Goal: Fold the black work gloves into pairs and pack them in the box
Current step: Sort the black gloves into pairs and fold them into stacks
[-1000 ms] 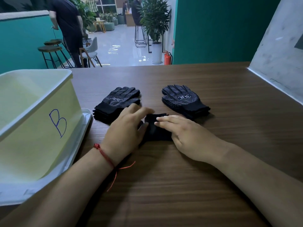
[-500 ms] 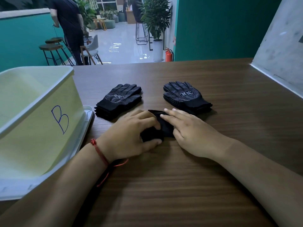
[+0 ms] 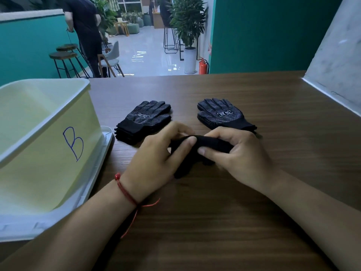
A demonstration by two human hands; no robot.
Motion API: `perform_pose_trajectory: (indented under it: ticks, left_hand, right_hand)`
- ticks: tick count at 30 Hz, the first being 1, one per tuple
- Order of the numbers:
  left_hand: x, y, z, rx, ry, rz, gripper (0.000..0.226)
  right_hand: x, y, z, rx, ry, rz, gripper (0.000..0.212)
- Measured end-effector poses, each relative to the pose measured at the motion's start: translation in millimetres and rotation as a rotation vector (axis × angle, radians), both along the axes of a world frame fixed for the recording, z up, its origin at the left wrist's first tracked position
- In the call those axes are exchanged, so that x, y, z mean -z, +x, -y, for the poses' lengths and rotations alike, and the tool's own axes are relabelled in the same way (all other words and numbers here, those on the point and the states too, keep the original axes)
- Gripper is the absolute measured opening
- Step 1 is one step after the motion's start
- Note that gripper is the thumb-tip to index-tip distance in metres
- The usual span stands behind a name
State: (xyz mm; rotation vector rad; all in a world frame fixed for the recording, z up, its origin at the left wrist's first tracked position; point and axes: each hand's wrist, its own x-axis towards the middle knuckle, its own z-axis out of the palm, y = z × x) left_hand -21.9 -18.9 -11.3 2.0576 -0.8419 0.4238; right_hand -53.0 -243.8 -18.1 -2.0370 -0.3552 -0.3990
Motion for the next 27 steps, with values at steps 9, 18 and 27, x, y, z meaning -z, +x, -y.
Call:
perform_pose_trajectory:
  ticks: [9,18,27]
  left_hand:
    - [4,3,8,0.115,-0.395,-0.567,0.01]
    - [4,3,4,0.186,-0.366,-0.707,0.019]
    - [5,8,2,0.251,-0.458,-0.797,0.021]
  right_hand:
    - [-7,0,7,-0.17,0.603,-0.358,0.029]
    - [-5,0,9,-0.154,0.634,-0.428,0.038]
    - [-8,0,11,-0.232,0.69,-0.447,0.036]
